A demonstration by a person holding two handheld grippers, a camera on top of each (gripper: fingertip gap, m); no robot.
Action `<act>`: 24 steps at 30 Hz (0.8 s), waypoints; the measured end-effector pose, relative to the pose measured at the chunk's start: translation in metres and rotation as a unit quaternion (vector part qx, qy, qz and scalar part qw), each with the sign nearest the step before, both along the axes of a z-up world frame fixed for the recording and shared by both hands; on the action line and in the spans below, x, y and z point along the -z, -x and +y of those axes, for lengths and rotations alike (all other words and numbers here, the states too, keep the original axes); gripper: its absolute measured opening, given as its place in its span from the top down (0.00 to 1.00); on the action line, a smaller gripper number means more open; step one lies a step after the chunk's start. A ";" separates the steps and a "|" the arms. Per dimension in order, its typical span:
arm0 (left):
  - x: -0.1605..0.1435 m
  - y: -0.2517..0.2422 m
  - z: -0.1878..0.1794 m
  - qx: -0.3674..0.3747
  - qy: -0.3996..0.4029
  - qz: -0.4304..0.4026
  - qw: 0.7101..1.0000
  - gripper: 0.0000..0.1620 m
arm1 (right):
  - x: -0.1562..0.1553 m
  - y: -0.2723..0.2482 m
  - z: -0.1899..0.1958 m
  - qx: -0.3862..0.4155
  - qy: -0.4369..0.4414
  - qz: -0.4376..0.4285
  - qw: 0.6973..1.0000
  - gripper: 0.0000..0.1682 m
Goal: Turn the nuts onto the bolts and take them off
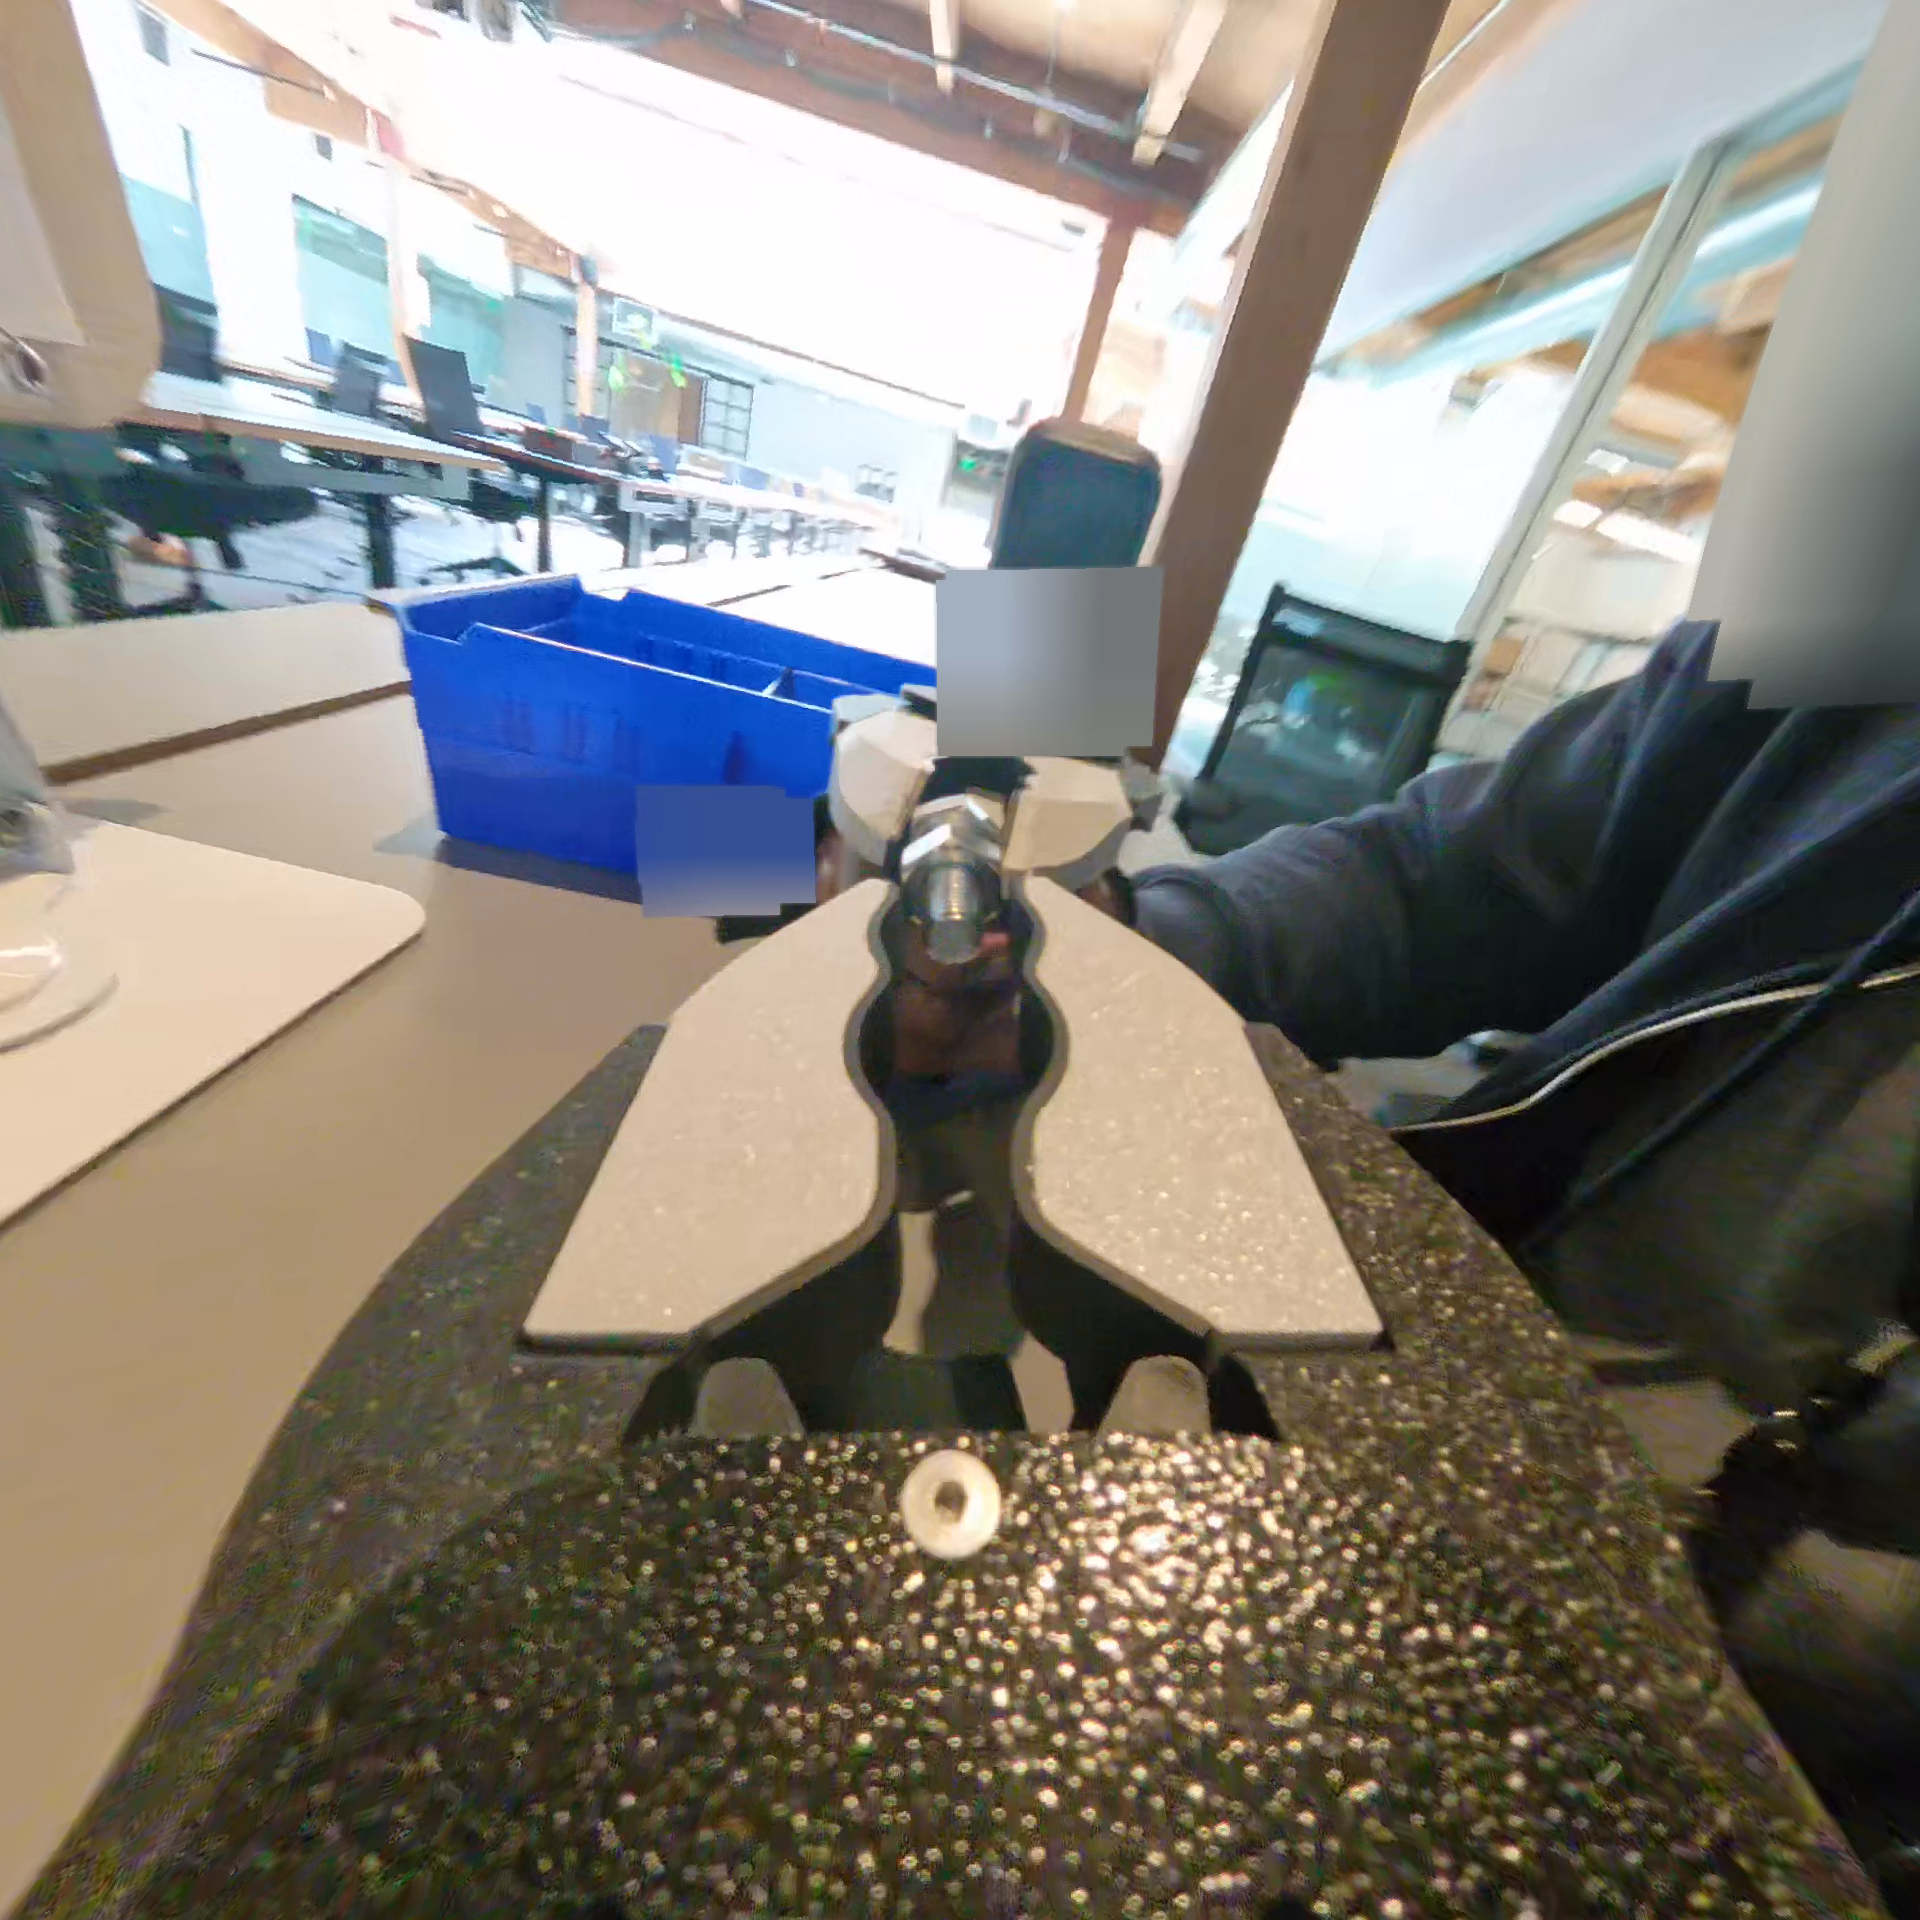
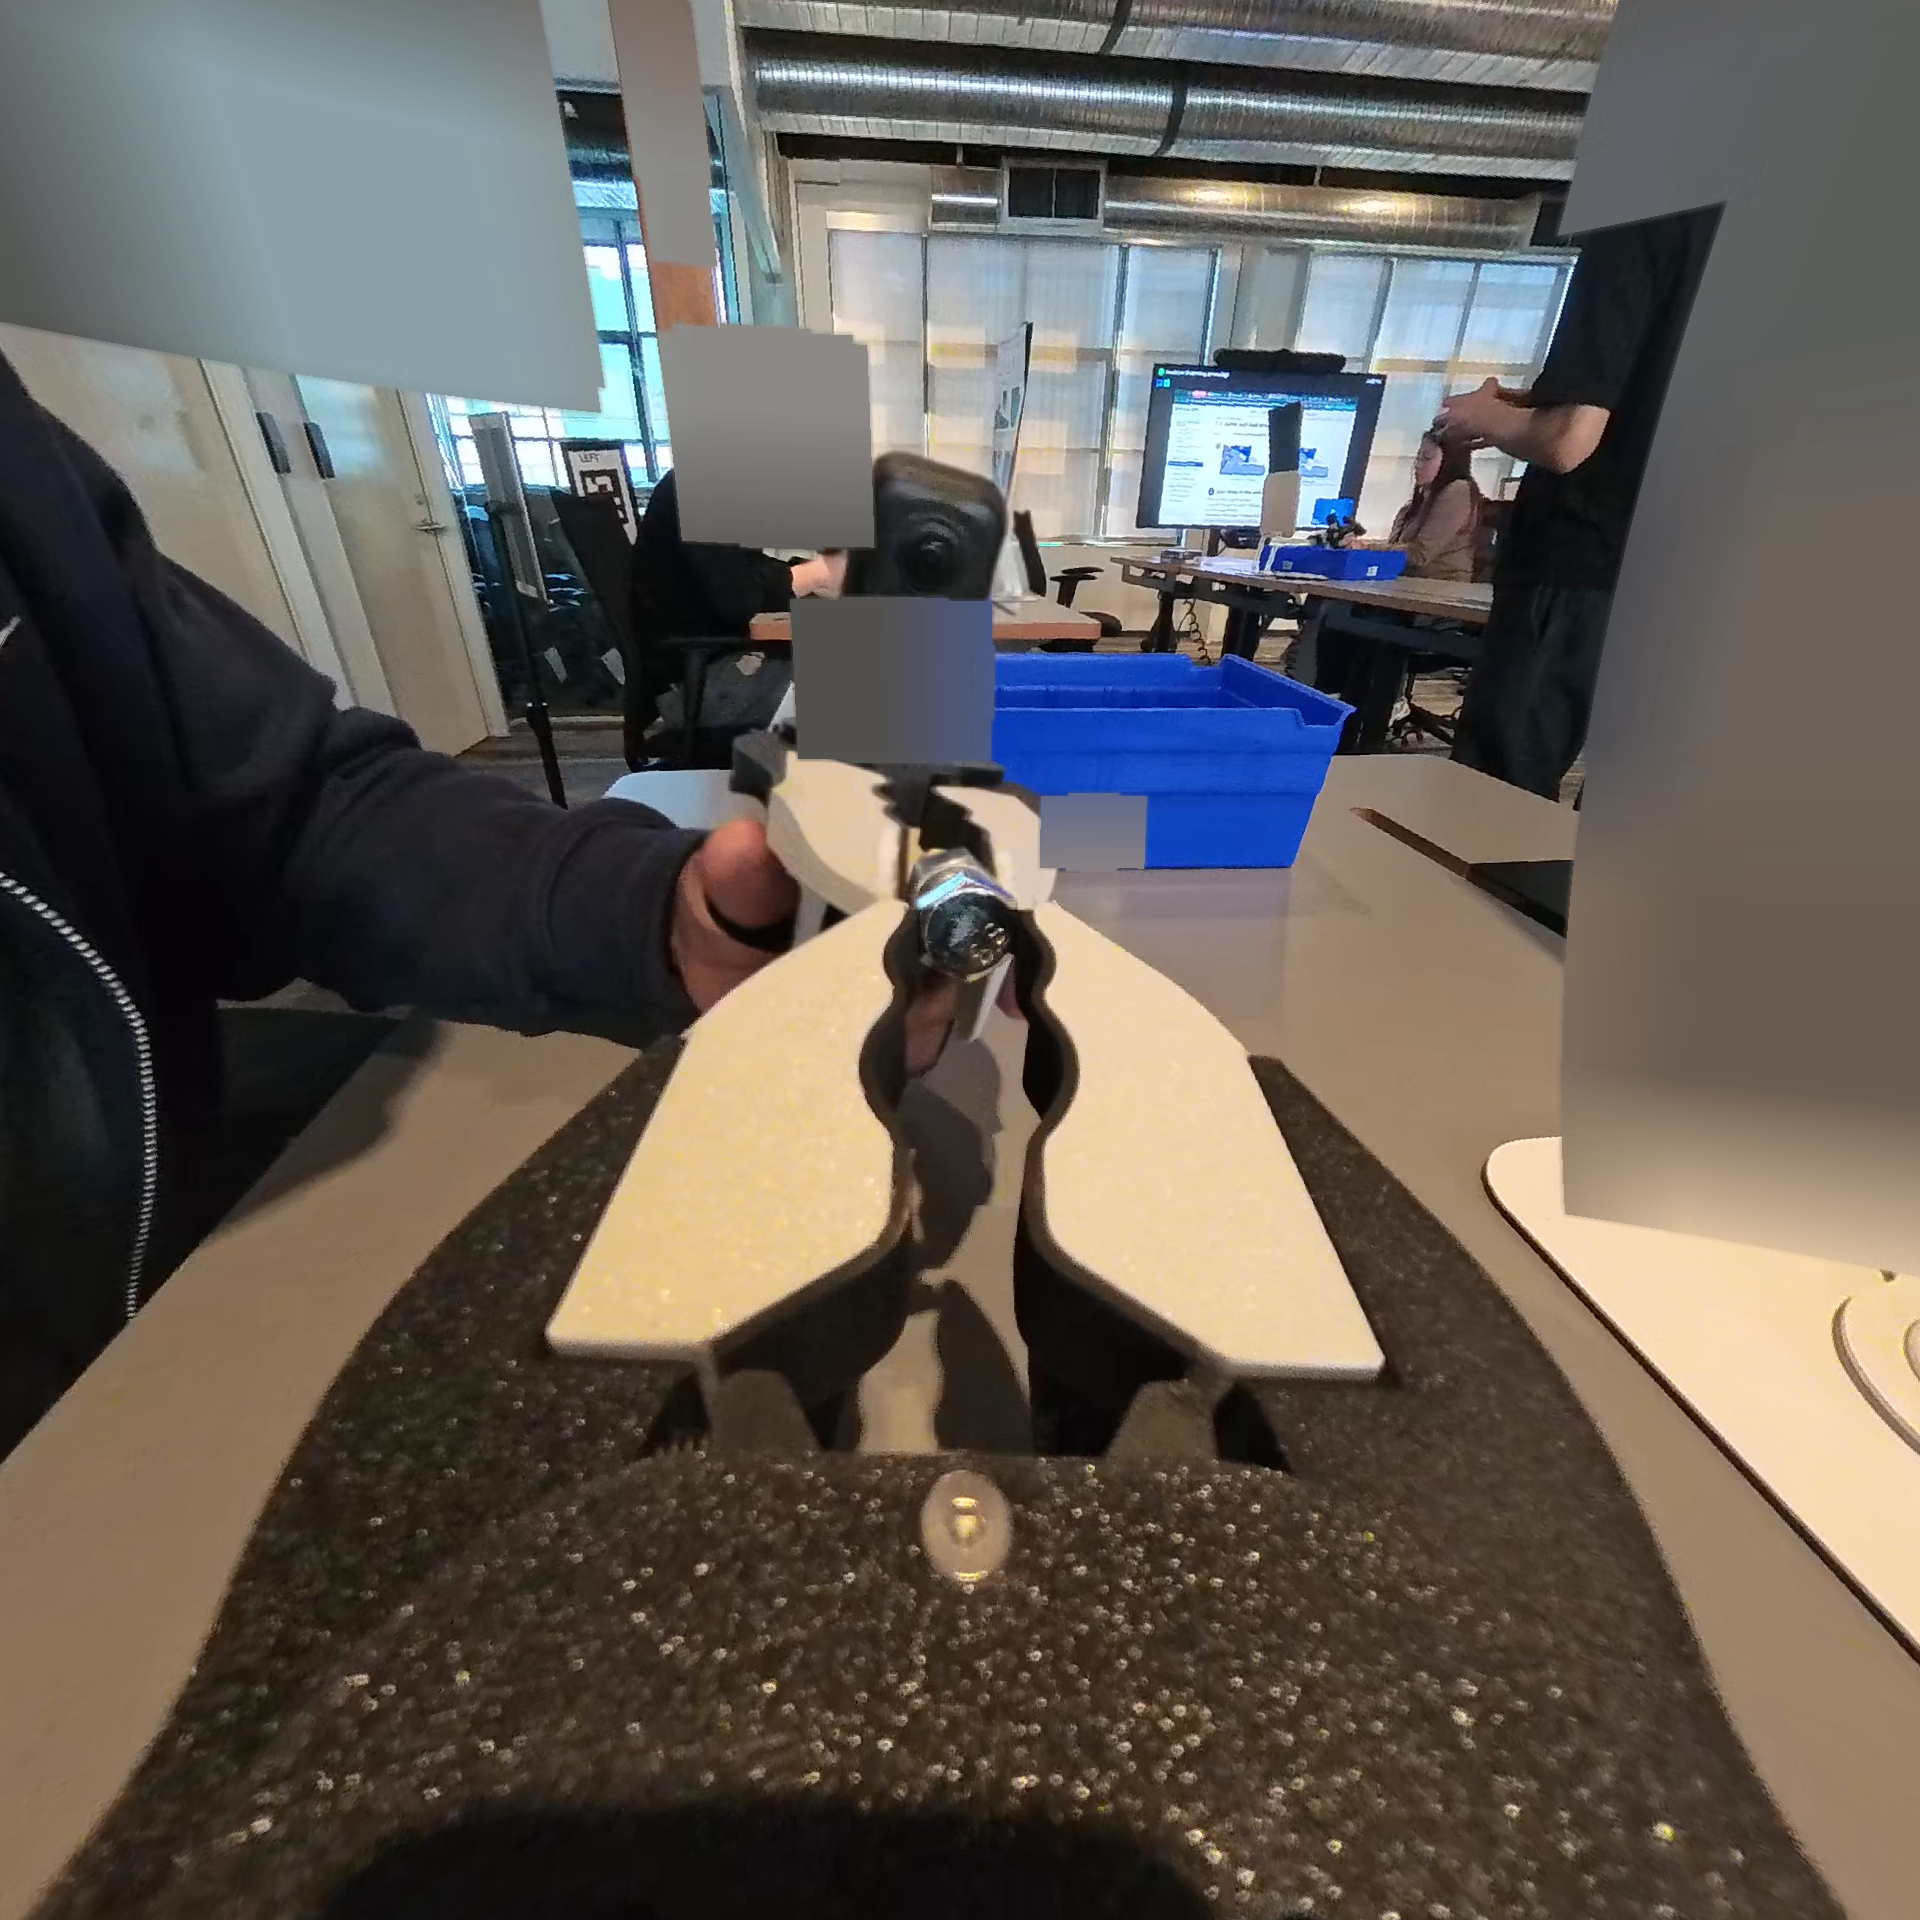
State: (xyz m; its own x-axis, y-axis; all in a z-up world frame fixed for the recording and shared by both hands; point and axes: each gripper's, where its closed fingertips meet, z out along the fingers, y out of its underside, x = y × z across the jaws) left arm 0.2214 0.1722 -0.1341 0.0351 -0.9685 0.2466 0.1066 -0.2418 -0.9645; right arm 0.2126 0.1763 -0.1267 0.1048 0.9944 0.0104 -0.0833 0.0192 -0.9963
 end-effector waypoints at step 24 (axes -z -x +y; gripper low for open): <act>0.001 0.003 -0.005 0.000 -0.052 0.048 0.997 0.90 | -0.002 0.002 -0.007 0.000 -0.030 -0.009 1.000 0.90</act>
State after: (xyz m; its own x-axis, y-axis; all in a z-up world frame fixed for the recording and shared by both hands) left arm 0.2189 0.1675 -0.1348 0.0540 -0.9887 0.1396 0.0121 -0.1391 -0.9902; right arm 0.2106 0.1698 -0.1249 0.1043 0.9920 0.0711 -0.0646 0.0781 -0.9949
